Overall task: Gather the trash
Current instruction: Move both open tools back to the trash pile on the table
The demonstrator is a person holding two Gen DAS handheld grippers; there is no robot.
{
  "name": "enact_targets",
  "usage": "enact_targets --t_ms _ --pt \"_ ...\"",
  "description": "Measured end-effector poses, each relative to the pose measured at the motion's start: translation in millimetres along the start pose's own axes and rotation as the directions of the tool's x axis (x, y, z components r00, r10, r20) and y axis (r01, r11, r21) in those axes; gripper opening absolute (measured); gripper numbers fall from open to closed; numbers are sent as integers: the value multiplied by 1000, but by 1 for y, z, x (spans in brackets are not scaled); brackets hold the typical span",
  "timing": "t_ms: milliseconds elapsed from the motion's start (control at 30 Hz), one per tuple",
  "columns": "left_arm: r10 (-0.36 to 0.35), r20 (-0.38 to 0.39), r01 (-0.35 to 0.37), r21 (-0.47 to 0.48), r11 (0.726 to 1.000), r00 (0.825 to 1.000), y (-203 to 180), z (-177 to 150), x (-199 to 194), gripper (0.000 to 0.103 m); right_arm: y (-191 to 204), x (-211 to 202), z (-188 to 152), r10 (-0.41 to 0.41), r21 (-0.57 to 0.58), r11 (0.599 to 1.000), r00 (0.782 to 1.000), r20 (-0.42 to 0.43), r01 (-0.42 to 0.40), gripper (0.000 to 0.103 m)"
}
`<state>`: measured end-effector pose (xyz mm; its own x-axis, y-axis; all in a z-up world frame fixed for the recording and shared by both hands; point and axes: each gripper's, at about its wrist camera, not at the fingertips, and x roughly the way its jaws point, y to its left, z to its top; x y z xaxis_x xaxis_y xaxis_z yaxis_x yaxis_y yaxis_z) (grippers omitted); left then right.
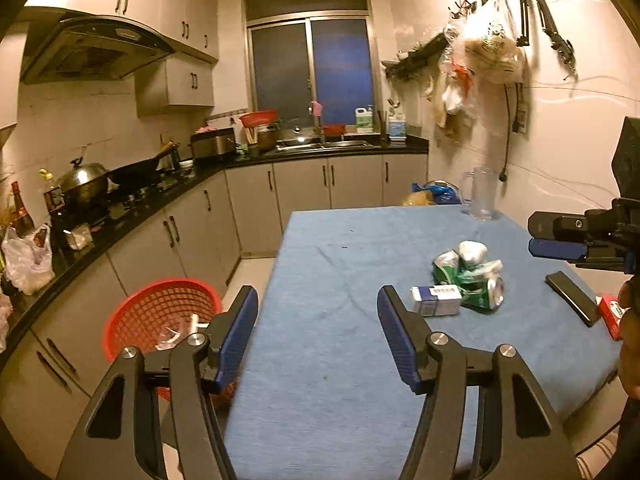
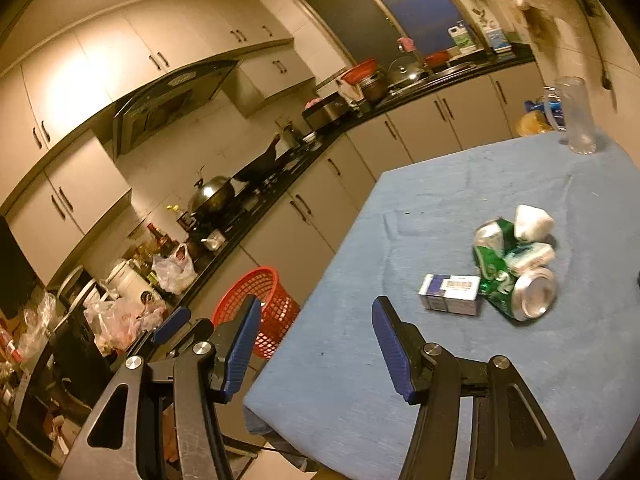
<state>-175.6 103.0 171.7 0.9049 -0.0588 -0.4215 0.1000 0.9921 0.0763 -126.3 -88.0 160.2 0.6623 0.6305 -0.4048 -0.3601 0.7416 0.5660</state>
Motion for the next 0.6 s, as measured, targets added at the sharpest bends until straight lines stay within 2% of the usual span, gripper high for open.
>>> enact_targets --t_ms 133,367,600 --pt "-35 -36 35 2 999 999 -12 -4 15 61 -18 -8 -4 -46 11 999 999 12 46 62" --pt "-118 -85 117 -9 993 989 -31 1 43 61 -65 -25 -4 -106 101 989 994 19 104 62" --pt "-170 -152 171 -6 985 974 -47 -5 84 61 -126 -12 -7 -184 217 959 983 -24 185 62"
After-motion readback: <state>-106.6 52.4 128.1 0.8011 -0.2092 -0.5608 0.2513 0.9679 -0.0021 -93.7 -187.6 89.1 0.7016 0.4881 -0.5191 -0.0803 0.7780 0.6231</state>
